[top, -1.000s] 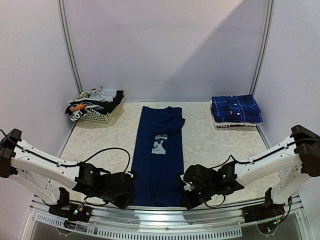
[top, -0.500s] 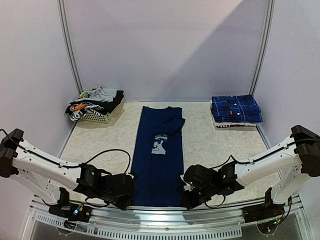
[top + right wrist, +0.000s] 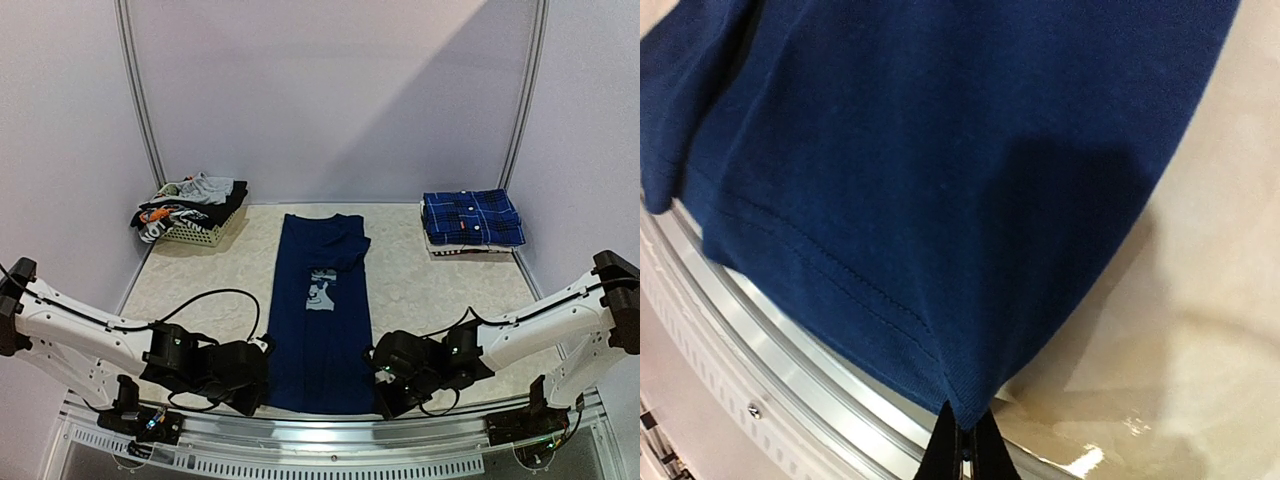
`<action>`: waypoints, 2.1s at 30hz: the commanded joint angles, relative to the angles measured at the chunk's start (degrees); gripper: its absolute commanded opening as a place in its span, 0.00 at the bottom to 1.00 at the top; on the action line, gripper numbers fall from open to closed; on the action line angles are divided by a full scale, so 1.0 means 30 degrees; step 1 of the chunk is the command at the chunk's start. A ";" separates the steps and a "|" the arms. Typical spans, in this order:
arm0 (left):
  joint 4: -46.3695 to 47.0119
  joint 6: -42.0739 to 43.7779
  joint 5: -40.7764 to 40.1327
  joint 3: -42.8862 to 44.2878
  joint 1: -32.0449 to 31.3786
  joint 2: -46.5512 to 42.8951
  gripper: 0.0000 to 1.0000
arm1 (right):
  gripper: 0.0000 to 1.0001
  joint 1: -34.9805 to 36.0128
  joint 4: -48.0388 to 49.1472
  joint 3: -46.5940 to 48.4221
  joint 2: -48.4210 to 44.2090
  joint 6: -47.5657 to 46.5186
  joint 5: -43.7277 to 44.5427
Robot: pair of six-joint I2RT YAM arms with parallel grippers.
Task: Fold and stack the mixed laundry pile
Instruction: Pick up the rectangle-folded T-shirt from the center of the board, then fold the rectangle-folded T-shirt at the center of the board.
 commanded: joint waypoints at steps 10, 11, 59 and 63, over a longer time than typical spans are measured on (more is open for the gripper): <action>-0.2014 0.1955 -0.3222 0.2572 0.0529 -0.1757 0.00 | 0.00 0.0145 -0.7017 0.4527 -0.1144 -0.1191 0.5159; -0.2142 0.2052 -0.3496 0.2720 0.0707 -0.1760 0.00 | 0.00 0.0116 -0.7414 0.4988 -0.1089 -0.1295 0.5683; 0.1527 1.1118 -0.2389 1.2862 1.2688 0.8866 0.00 | 0.00 -0.8984 -0.7384 1.7680 0.9308 -1.0153 1.1190; 0.1743 1.1237 -0.2386 1.3336 1.2995 0.9771 0.00 | 0.00 -0.9434 -0.7075 1.8142 1.0341 -1.0411 1.0855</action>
